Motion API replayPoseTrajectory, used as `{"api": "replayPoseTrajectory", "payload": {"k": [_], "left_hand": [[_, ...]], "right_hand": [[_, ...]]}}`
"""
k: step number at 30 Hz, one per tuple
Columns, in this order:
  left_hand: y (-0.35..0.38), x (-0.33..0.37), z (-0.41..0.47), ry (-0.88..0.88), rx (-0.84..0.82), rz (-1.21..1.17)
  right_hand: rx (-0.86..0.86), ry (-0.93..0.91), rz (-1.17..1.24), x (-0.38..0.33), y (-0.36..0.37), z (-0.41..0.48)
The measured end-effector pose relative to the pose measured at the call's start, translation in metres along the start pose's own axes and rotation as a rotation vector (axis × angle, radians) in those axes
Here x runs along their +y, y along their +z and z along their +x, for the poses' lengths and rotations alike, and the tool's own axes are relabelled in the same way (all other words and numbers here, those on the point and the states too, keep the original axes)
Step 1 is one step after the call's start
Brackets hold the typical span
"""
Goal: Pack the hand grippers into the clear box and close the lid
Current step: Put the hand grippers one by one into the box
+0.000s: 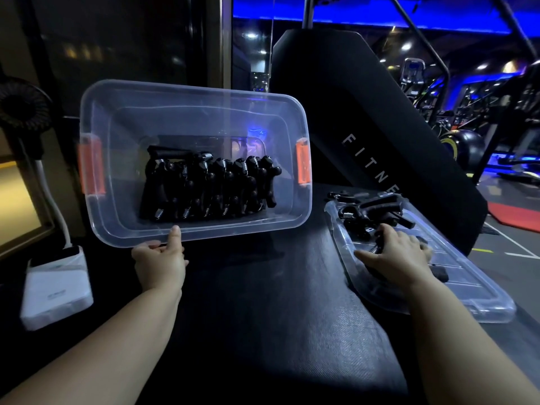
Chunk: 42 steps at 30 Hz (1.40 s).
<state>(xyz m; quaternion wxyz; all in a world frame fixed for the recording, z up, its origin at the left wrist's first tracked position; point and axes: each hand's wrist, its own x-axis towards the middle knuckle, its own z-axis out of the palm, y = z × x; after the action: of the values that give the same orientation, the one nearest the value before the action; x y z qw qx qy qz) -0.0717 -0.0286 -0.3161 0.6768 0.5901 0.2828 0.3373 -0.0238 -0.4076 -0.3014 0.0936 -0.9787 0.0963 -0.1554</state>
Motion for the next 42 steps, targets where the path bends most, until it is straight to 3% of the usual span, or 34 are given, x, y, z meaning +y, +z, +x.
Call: {"api": "replayPoseTrajectory", "payload": {"k": [12, 17, 20, 27, 33, 42], "left_hand": [[0.001, 0.0, 0.001, 0.007, -0.012, -0.005], [0.0, 0.001, 0.0, 0.007, -0.01, -0.02], [0.001, 0.001, 0.001, 0.004, -0.009, -0.019], [0.0, -0.001, 0.002, 0.003, -0.001, 0.0], [-0.001, -0.001, 0.002, 0.01, -0.012, 0.015], [-0.002, 0.001, 0.002, -0.007, -0.028, 0.005]], "right_hand": [[0.399, -0.147, 0.279, -0.033, -0.018, -0.013], [0.452, -0.381, 0.29, -0.078, -0.013, -0.035], [0.401, -0.579, 0.242, -0.098, -0.004, -0.045], [0.343, -0.796, 0.15, -0.132, 0.003, -0.061], [0.094, -0.802, 0.041, -0.127, -0.021, -0.059], [-0.145, -0.737, -0.096, -0.134, -0.045, -0.05]]}}
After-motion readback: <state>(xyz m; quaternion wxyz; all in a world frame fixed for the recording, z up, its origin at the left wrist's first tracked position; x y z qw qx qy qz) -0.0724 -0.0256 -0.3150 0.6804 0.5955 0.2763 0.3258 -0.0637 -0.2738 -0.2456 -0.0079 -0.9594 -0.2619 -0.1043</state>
